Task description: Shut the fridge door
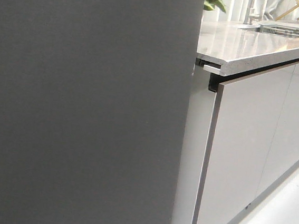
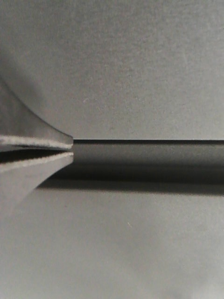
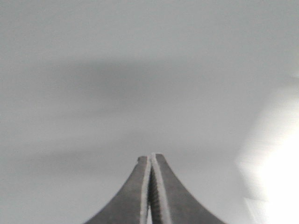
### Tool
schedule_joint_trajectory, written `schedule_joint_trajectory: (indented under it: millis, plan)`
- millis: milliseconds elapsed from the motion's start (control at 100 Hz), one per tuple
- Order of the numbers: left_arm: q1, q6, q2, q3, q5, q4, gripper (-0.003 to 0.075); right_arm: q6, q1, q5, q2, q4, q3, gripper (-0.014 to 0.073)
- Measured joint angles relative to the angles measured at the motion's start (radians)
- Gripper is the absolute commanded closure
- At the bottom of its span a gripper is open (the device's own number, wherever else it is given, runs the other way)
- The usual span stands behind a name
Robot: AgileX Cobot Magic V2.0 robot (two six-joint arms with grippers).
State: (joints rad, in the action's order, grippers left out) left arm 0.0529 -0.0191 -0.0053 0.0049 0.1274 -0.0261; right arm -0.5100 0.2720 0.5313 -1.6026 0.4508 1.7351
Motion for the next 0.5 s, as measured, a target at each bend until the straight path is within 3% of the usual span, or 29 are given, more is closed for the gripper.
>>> schedule_joint_trajectory:
  millis: [330,500]
  plan:
    - [0.000,0.000,0.000,0.000,0.000,0.000,0.0740,0.045,-0.297,0.085,0.291,-0.045,-0.112,0.0637]
    - [0.000,0.000,0.000,0.000,0.000,0.000,0.0740,0.051,-0.325,0.085,0.514,-0.047,-0.293,0.0638]
